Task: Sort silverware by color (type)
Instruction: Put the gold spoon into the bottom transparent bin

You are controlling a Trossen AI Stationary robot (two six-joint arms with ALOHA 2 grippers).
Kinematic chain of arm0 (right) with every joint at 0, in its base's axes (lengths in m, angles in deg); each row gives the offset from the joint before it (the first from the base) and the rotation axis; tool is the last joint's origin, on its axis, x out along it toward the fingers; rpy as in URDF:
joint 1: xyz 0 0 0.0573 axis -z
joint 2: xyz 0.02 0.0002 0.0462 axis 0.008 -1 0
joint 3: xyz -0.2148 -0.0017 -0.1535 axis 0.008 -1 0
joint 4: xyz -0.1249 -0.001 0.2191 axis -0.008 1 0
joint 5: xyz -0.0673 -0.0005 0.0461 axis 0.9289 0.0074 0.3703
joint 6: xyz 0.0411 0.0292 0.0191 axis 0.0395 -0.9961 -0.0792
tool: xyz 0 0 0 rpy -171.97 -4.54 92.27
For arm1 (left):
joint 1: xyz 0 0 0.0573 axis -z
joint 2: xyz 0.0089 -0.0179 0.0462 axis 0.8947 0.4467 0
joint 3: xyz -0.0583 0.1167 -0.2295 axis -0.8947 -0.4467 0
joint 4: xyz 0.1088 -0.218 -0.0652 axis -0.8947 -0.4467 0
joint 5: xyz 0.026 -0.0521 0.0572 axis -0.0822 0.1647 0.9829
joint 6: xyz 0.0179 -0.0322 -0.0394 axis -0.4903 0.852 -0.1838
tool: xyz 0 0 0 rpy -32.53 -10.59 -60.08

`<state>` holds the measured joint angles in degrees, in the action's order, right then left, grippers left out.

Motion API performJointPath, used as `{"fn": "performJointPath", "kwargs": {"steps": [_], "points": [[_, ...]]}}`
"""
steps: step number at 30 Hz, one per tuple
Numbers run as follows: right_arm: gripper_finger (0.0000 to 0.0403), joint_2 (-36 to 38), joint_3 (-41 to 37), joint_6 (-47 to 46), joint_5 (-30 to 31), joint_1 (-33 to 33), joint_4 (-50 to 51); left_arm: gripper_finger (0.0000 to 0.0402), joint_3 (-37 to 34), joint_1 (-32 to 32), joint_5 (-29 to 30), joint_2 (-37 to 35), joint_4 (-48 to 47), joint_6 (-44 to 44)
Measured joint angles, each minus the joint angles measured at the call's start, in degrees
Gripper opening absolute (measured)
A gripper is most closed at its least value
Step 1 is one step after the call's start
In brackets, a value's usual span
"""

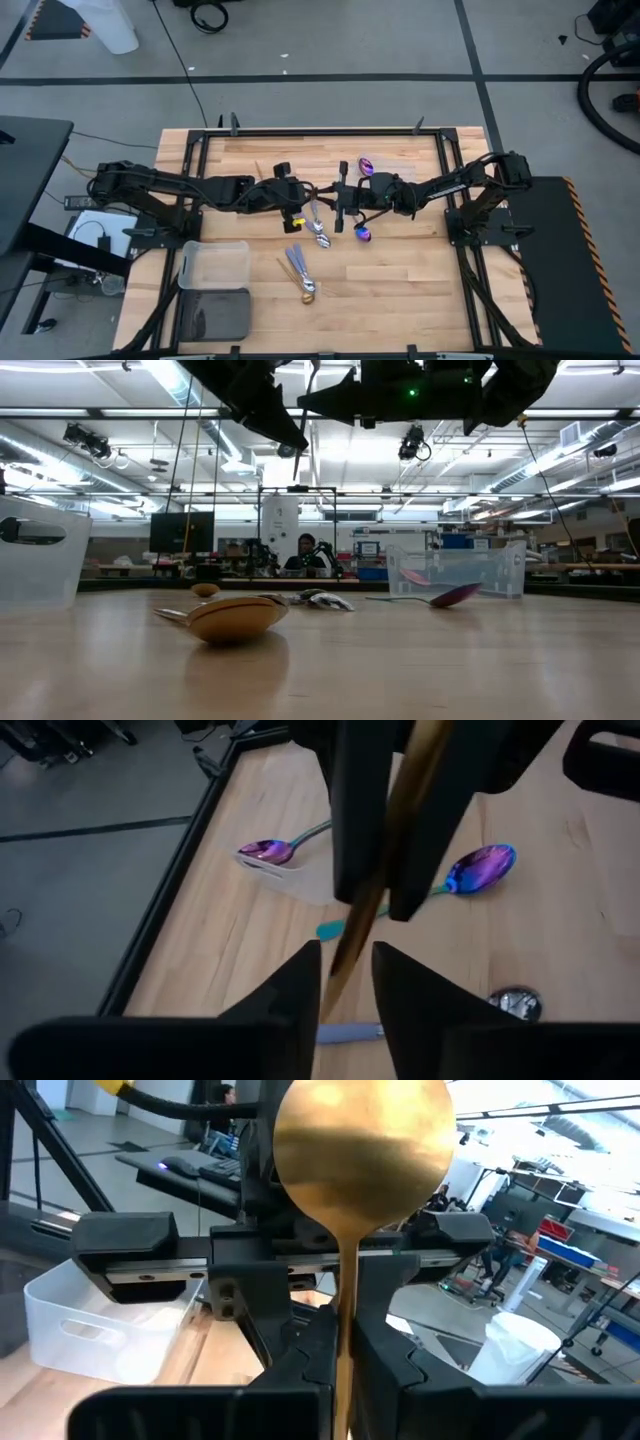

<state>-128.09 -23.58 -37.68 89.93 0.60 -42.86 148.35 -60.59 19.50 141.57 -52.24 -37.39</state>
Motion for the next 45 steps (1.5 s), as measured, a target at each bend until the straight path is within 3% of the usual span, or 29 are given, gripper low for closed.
{"fn": "performJointPath", "kwargs": {"steps": [7, 13, 24, 29, 35, 45], "points": [[0.0029, 0.00, 0.00, -0.48, 0.05, -0.05, -0.09, 0.0026, 0.00, -0.47, 0.02, 0.00, 0.02, 1.95], [0.0044, 0.00, 0.00, -2.58, 0.07, -0.11, 0.48, 0.0025, 0.00, -0.42, -0.31, 0.00, -0.13, 3.47], [0.0188, 0.00, 0.00, -5.94, 0.04, -0.24, 4.15, 0.0025, 0.00, -0.13, -0.13, -0.69, -3.22, 6.54], [0.0229, -0.04, -0.05, -6.45, 0.06, -1.01, 6.74, 0.0025, -0.01, 0.29, -1.02, -2.02, -9.28, 9.64], [0.0234, -0.04, -0.07, -8.02, 0.05, -2.62, 10.44, 0.0025, -0.02, 0.65, -5.20, -3.45, -15.25, 14.33], [0.0213, -0.04, -0.09, -15.45, 0.04, -7.31, 15.91, 0.0025, 1.43, 2.55, -7.17, -4.02, -23.49, 20.22]]}}
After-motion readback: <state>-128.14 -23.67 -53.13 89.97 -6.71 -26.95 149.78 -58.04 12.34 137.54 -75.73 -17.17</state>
